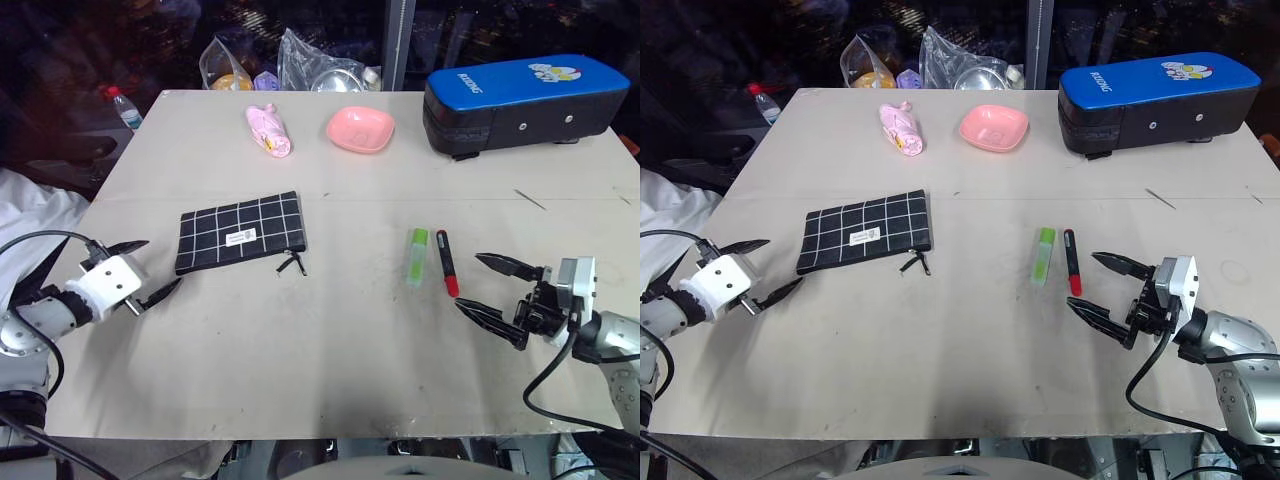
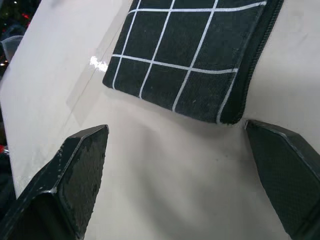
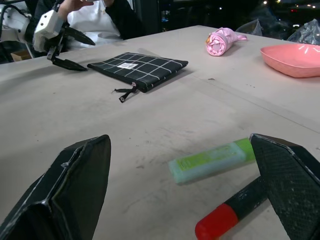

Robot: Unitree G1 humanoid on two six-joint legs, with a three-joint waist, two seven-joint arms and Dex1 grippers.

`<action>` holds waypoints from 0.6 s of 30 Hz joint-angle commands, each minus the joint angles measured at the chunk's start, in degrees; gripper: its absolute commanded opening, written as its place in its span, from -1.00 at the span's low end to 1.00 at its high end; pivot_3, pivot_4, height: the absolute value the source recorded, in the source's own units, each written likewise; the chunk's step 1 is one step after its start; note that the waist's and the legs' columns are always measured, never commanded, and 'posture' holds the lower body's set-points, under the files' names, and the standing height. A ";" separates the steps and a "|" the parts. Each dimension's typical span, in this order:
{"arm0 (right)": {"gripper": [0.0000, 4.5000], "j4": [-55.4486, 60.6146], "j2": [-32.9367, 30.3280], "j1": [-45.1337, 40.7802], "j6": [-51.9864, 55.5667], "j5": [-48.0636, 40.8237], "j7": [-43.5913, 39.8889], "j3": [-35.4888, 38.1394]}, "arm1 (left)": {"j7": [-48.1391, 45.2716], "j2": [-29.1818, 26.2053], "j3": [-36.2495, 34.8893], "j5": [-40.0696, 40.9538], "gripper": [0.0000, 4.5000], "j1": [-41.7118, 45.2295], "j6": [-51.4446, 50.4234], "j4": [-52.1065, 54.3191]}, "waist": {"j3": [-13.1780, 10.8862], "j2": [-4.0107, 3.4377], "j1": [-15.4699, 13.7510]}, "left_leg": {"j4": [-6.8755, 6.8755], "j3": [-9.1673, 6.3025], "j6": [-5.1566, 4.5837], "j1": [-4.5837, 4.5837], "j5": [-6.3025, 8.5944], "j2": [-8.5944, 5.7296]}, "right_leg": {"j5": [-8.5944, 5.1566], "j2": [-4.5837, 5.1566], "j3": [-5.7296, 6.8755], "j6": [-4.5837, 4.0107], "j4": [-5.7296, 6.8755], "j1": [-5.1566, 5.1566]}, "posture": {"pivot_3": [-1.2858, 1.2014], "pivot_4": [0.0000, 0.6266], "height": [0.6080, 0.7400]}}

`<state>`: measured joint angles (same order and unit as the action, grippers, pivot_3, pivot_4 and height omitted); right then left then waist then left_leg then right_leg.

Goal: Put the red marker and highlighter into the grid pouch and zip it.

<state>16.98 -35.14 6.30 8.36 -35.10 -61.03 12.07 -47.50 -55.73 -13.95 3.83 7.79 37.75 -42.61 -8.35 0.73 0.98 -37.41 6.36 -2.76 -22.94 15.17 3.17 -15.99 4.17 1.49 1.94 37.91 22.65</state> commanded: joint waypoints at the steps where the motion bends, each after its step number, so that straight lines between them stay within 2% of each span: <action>1: 1.00 0.06 -0.59 -0.40 -1.66 -0.14 -0.83 1.45 | -0.39 -0.09 -4.66 5.82 0.98 -2.49 -3.01 3.19 | 0.00 0.01 0.13 | 0.00 0.01 -0.01 -0.01 -0.01 0.01 | 0.01 -0.01 -0.01 0.02 0.01 0.00 | 0.03 -0.52 0.96; 5: 1.00 -1.08 -0.14 -1.93 -1.92 0.37 -0.92 0.67 | 3.95 1.41 -9.41 9.43 0.98 -4.63 -8.80 6.51 | -0.01 0.03 -0.11 | -0.05 -0.02 -0.01 -0.01 -0.02 0.02 | 0.01 -0.10 0.08 0.05 0.07 -0.05 | 0.03 -0.52 0.96; 7: 1.00 -1.54 -0.03 -2.46 -2.00 0.46 -1.02 0.45 | 5.77 0.88 -9.31 7.44 0.98 -4.88 -9.76 6.24 | 0.00 0.03 -0.21 | -0.11 0.00 -0.01 0.00 -0.02 0.01 | 0.01 -0.17 0.20 0.07 0.10 -0.08 | 0.03 -0.52 0.96; 10: 1.00 -1.95 0.02 -2.96 -2.15 0.58 -1.22 0.20 | 7.08 0.14 -7.07 3.94 0.98 -3.15 -10.26 4.29 | 0.00 0.04 -0.41 | -0.17 0.02 -0.02 0.01 -0.02 -0.01 | 0.02 -0.23 0.30 0.09 0.10 -0.13 | 0.03 -0.52 0.96; 18: 1.00 -1.57 -0.16 -2.43 -2.44 0.77 -0.86 1.15 | 10.20 -0.09 4.88 -9.03 0.98 12.02 -3.58 -10.08 | -0.05 0.22 -1.06 | -0.49 0.01 -0.03 -0.01 -0.01 0.03 | 0.02 -0.71 0.36 0.12 0.19 -0.22 | 0.03 -0.52 0.96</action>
<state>14.00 -35.12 3.53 7.12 -33.88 -61.94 11.85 -38.35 -54.63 -10.83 -2.48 18.25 31.44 -50.23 -8.40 0.95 -0.08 -37.92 6.38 -2.79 -22.95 15.16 3.21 -15.96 3.43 1.84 2.06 38.10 22.43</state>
